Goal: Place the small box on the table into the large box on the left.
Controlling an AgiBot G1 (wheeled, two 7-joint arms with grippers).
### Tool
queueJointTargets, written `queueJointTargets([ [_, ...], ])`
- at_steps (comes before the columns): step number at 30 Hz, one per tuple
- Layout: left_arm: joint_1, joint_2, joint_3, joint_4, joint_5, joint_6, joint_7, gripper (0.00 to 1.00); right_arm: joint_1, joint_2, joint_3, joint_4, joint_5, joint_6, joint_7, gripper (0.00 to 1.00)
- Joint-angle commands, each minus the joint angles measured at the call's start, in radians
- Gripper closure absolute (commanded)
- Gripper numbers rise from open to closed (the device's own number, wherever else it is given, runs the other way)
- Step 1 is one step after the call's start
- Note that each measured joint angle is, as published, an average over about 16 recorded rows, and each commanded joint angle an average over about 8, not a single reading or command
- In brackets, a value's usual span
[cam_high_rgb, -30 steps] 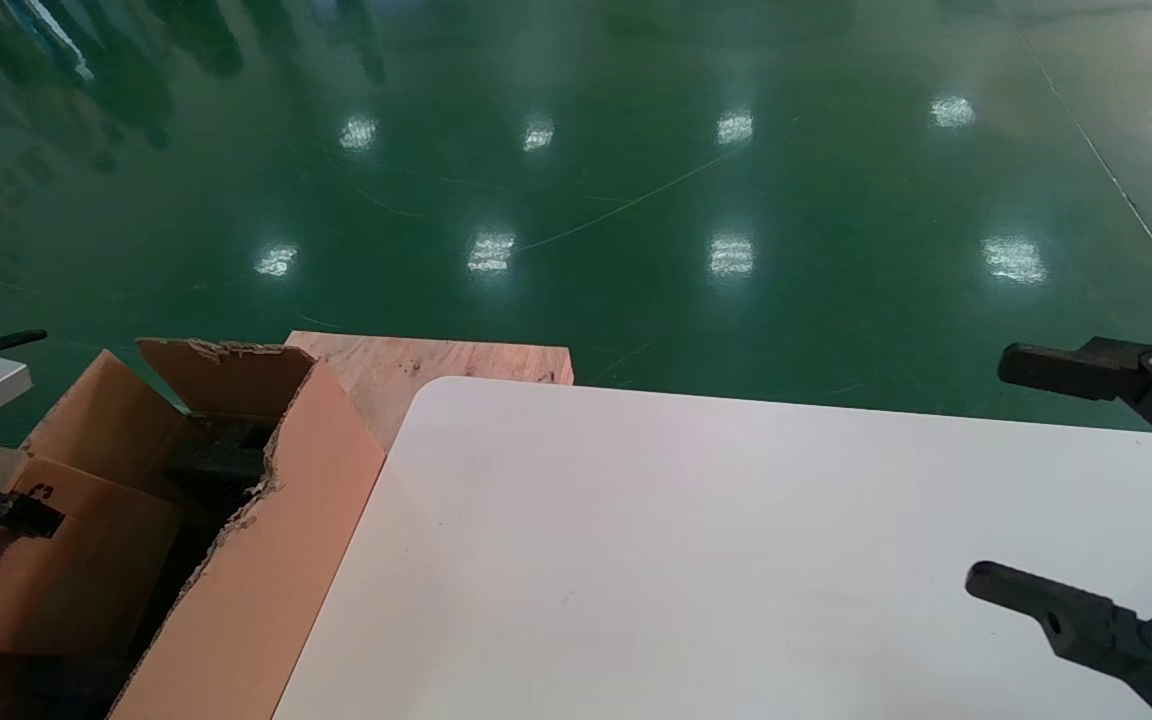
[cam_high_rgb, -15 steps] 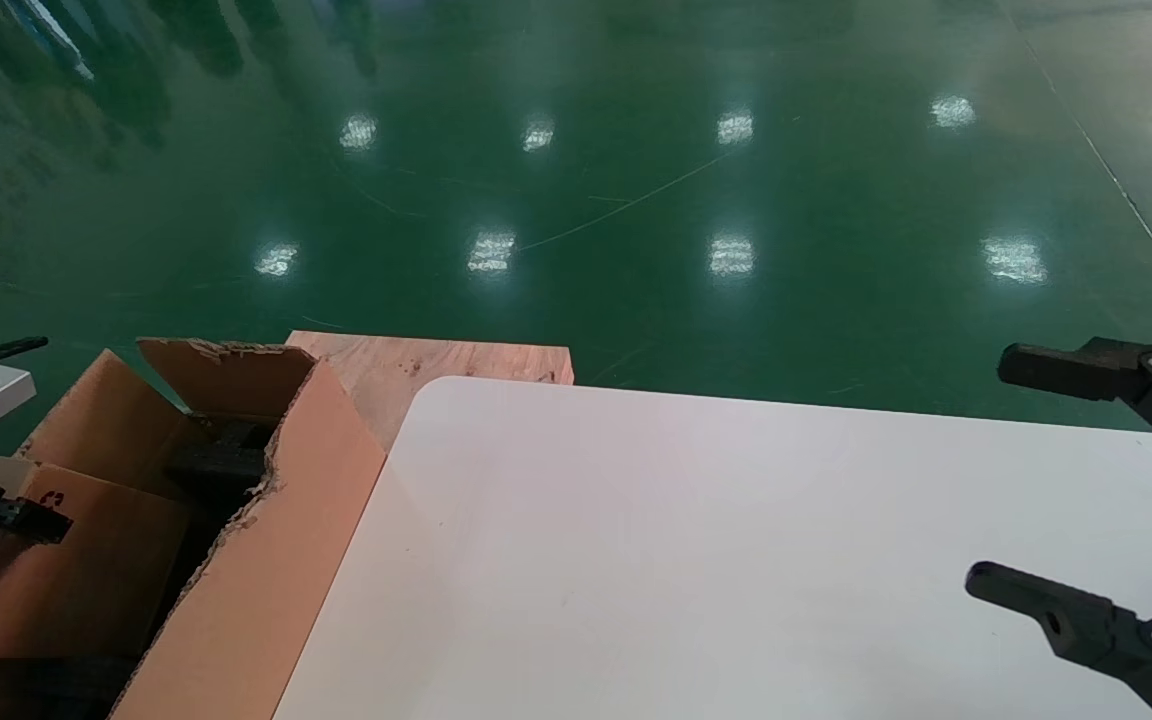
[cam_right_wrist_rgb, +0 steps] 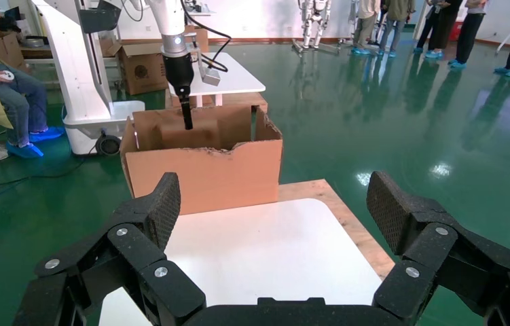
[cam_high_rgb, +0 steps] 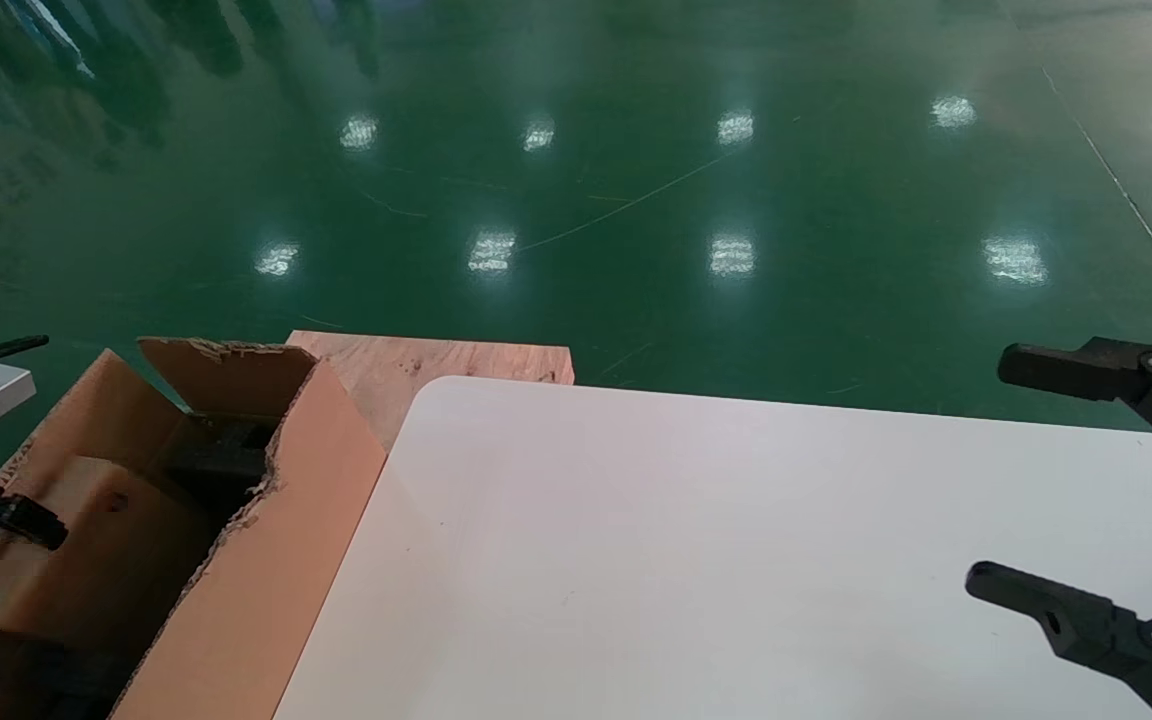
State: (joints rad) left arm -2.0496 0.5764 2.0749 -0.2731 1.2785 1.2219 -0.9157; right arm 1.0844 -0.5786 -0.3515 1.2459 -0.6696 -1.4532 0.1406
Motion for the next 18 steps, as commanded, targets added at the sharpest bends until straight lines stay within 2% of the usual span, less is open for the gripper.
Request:
queueJointTargets([
  [1,-0.001,0.0,0.001,-0.001,0.002,0.0,-0.001,0.0,0.0,0.0,0.0,0.0,0.0,0.0,0.0,0.0],
  [11,-0.009,0.003,-0.001,-0.01,0.0,0.001,0.006,0.0,0.0,0.0,0.0,0.0,0.0,0.0,0.0,0.0],
  [18,-0.068,0.017,-0.028,-0.073,-0.025,0.009,0.057,0.0,0.0,0.0,0.0,0.0,0.0,0.0,0.0,0.0],
])
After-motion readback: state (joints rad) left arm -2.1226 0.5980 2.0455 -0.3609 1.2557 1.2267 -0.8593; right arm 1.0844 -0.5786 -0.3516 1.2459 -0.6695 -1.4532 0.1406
